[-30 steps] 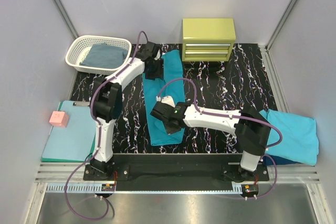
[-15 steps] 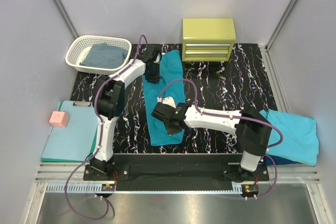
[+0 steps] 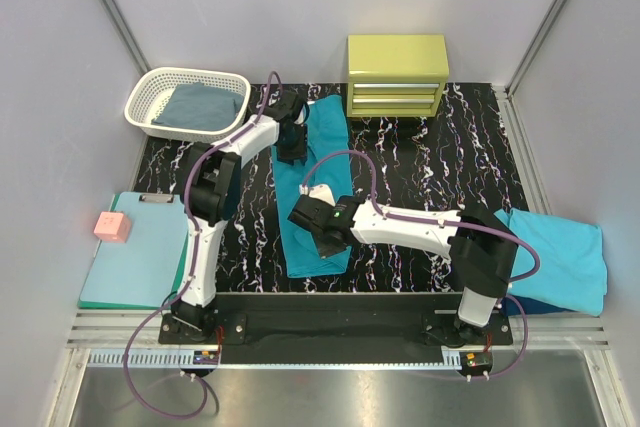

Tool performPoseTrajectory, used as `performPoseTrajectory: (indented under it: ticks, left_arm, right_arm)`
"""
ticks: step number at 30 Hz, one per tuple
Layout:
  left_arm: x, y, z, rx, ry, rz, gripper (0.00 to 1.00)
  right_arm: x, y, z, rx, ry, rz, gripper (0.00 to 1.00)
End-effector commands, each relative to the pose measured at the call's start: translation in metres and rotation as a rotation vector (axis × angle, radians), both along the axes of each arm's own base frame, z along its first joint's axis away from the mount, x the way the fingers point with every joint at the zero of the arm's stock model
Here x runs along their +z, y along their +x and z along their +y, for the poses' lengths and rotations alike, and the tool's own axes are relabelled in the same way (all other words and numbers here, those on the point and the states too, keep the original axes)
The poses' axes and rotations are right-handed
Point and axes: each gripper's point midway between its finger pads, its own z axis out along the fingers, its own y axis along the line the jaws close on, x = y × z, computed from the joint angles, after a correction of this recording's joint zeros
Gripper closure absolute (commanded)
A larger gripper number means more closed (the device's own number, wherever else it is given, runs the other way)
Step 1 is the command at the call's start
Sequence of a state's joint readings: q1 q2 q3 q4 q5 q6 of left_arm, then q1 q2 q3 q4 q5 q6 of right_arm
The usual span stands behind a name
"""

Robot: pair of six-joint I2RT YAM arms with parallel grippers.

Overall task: Fold and stack the t-shirts
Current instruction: Fold the tshirt

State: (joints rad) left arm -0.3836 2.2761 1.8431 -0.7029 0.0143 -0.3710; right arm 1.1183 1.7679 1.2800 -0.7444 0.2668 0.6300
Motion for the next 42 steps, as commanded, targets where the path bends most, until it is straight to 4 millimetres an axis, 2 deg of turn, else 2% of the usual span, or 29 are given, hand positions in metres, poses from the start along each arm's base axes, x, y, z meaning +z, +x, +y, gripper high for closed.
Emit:
performPoseTrajectory:
  ticks: [1,9,12,13,17,20,24,32,38,42]
  left_arm:
    - [-0.02,-0.002,0.006,0.012,0.023,0.031,0.56]
    - [-0.029,-0.006,0.008,0.013,0.033,0.054,0.55]
    - [-0.031,-0.008,0.009,0.009,0.035,0.059,0.55]
    - [-0.031,-0.008,0.009,0.01,0.037,0.06,0.55]
    - [-0.032,-0.009,0.009,0.011,0.037,0.062,0.55]
    - [-0.033,-0.009,0.009,0.012,0.036,0.063,0.55]
    - [-0.032,-0.009,0.008,0.011,0.033,0.064,0.55]
    - [-0.033,-0.009,0.006,0.014,0.021,0.069,0.55]
    - [-0.032,-0.01,0.006,0.016,0.017,0.07,0.55]
    - [-0.029,-0.01,0.005,0.014,0.013,0.068,0.55]
  right_arm:
    - [0.004,-0.002,0.012,0.011,0.049,-0.002,0.98]
    - [-0.007,0.0,0.03,0.04,0.066,0.021,0.89]
    - [-0.004,0.001,0.039,0.066,0.085,0.016,0.74]
    - [-0.002,0.002,0.043,0.071,0.097,0.011,0.66]
    - [-0.004,0.005,0.051,0.105,0.087,-0.004,0.54]
    - [-0.003,0.009,0.057,0.119,0.084,-0.017,0.48]
    - [0.004,0.018,0.067,0.134,0.088,-0.057,0.48]
    - [-0.012,0.032,0.082,0.15,0.045,-0.078,0.49]
    - [-0.036,0.034,0.072,0.144,-0.028,-0.078,0.5]
    - [-0.042,0.034,0.065,0.127,-0.047,-0.08,0.52]
